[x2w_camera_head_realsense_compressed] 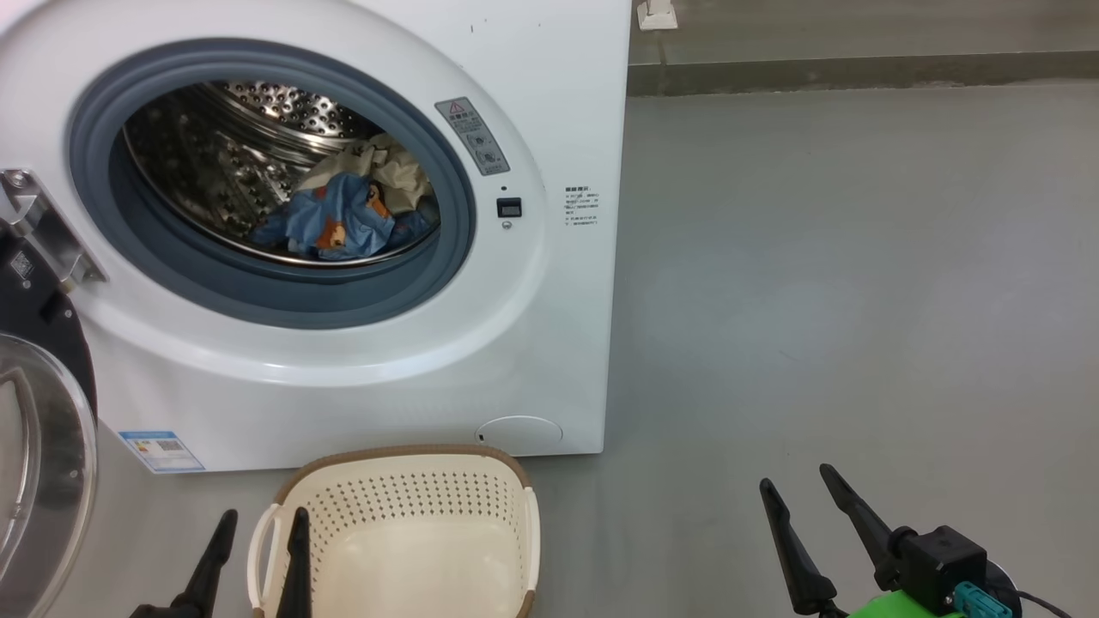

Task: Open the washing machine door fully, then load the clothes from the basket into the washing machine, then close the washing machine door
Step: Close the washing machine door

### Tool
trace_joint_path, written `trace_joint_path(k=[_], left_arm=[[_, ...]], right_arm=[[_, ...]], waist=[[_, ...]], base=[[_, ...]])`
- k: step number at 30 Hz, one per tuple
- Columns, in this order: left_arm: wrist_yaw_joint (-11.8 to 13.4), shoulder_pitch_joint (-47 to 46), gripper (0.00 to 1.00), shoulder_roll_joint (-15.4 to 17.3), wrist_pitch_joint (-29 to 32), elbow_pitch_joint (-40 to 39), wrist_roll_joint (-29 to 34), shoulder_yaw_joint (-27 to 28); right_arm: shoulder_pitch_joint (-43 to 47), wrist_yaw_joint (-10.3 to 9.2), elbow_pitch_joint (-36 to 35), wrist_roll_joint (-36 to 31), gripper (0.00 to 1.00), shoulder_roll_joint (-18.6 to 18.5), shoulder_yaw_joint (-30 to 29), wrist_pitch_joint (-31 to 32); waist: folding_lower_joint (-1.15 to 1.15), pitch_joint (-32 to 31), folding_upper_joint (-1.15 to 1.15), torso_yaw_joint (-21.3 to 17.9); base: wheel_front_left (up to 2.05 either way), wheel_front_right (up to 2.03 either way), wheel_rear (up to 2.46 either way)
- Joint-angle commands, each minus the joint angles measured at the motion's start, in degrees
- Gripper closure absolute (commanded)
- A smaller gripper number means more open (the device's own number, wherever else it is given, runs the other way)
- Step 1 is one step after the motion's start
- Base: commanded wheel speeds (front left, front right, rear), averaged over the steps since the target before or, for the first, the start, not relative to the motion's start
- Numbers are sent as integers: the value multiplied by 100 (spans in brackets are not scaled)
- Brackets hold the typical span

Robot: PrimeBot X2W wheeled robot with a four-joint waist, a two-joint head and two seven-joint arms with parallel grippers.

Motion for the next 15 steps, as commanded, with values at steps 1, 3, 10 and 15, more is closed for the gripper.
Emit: trace_joint_path(k=[1,3,10,15], left_arm=[[-66,-119,0,28,-37,-101,66,247],[-109,-129,0,-8,-37,-74,99,268],[-231,-166,0,-106,-37,14,208,336],[-304,-186,0,-173,-37,61,270,381]], right_arm=[[-91,9,-151,59,0,-4,117,-53],[-99,9,-143,65,0,-1,111,-61],[-121,9,-113,70,0,5,125,-77],[-125,9,-105,66,0,8,114,-83]], waist=[[0,-2,0,2],[0,-6,0,4],[0,-11,0,-5],[0,-17,0,-3]], base=[[0,0,0],[0,0,0],[0,0,0],[0,0,0]])
